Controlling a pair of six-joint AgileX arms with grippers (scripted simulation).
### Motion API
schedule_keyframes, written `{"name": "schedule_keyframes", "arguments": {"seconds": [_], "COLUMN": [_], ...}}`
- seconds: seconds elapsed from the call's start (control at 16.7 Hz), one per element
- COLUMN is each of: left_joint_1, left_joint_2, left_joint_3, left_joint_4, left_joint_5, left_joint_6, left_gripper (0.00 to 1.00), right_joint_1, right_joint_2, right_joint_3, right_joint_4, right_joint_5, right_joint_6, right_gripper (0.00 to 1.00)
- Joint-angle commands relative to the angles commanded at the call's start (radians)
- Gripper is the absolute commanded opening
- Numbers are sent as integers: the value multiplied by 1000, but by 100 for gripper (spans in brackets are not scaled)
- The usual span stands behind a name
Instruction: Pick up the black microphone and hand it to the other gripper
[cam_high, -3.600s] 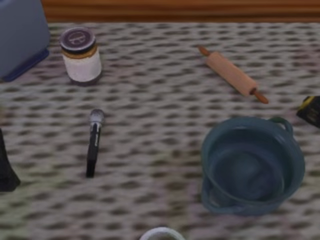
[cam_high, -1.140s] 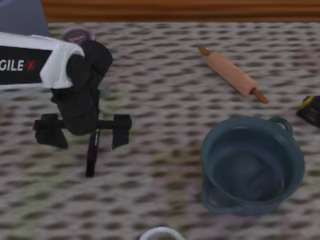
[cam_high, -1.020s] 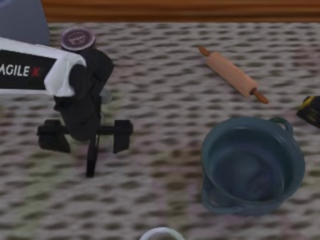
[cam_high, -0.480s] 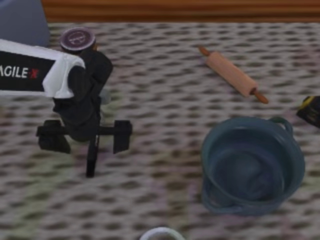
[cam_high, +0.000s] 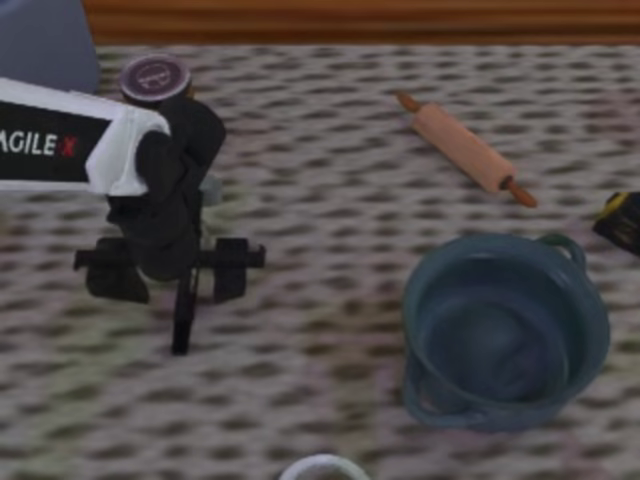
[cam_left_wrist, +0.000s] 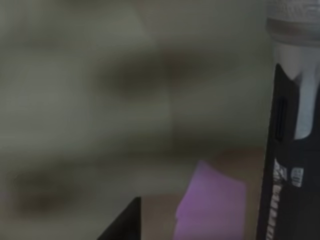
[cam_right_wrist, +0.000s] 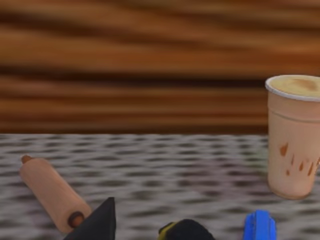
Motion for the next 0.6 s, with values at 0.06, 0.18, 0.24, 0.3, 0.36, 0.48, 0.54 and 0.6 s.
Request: {"name": "schedule_keyframes", "arguments": {"seconds": [0.06, 0.18, 0.24, 0.3, 0.36, 0.48, 0.54, 0.6], "left_joint_1": [0, 0, 0, 0, 0, 0, 0, 0], "left_joint_2": [0, 0, 0, 0, 0, 0, 0, 0], "left_joint_3": [0, 0, 0, 0, 0, 0, 0, 0], "left_joint_4": [0, 0, 0, 0, 0, 0, 0, 0], "left_joint_5": [0, 0, 0, 0, 0, 0, 0, 0], "left_joint_6": [0, 0, 0, 0, 0, 0, 0, 0], "left_gripper": [10, 0, 0, 0, 0, 0, 0, 0], "right_joint_1": [0, 0, 0, 0, 0, 0, 0, 0], "right_joint_2": [0, 0, 0, 0, 0, 0, 0, 0], "right_joint_3": [0, 0, 0, 0, 0, 0, 0, 0], "right_joint_4": [0, 0, 0, 0, 0, 0, 0, 0], "right_joint_5": [0, 0, 0, 0, 0, 0, 0, 0], "right_joint_6": [0, 0, 0, 0, 0, 0, 0, 0], "right_gripper": [100, 100, 100, 100, 100, 100, 100, 100]}}
